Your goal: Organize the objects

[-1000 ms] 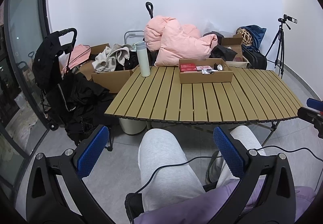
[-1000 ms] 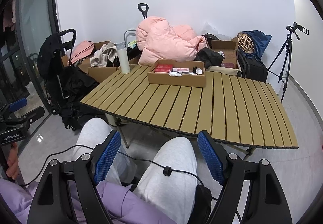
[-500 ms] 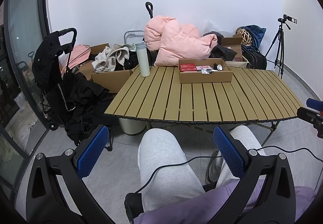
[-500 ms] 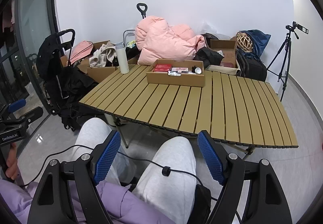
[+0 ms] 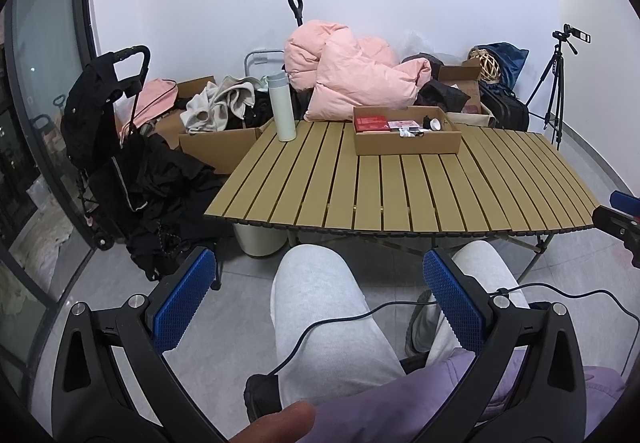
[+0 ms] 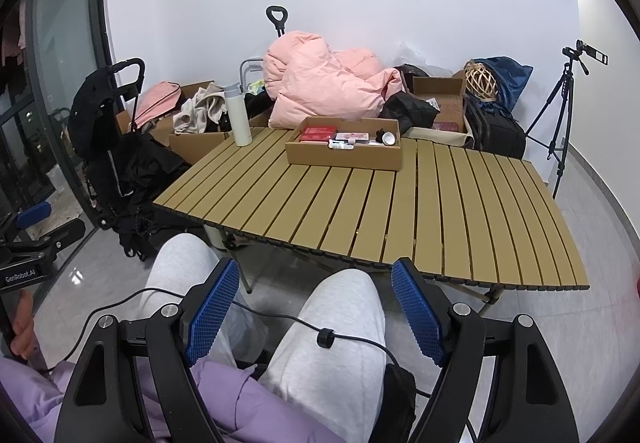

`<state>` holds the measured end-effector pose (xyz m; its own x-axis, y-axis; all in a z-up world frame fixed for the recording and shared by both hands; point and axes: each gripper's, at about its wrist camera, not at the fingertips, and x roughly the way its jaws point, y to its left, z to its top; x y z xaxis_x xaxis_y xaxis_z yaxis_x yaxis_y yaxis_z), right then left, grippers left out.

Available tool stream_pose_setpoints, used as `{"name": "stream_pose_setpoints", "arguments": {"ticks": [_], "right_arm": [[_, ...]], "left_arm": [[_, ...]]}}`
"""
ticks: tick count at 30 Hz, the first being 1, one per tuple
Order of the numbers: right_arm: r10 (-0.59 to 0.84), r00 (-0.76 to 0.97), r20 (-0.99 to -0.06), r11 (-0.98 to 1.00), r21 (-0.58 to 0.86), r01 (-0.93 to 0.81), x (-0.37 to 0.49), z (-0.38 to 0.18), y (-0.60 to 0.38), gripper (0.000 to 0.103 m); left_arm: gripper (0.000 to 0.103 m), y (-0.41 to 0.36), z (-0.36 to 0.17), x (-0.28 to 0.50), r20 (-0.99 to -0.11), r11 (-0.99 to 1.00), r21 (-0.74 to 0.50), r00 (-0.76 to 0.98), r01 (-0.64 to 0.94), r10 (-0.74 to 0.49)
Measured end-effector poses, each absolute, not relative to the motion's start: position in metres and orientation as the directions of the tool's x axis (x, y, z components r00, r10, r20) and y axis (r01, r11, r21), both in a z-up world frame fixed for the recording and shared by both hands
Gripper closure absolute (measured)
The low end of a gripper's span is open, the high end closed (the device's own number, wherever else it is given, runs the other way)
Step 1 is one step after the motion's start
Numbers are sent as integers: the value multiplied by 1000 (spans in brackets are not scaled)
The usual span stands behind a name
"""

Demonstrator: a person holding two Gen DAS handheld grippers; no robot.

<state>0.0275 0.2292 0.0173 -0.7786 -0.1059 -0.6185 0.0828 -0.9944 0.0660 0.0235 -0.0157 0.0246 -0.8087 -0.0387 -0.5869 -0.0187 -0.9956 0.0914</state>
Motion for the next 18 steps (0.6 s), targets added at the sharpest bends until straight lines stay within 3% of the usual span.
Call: {"name": "stream_pose_setpoints", "arguments": {"ticks": [18], "right_arm": [[-87,-762,-641,-996,61,62,23,9,232,21]], "left_arm": [[0,-18,21,23,-601,-997,80,-798,-19,-33]]}}
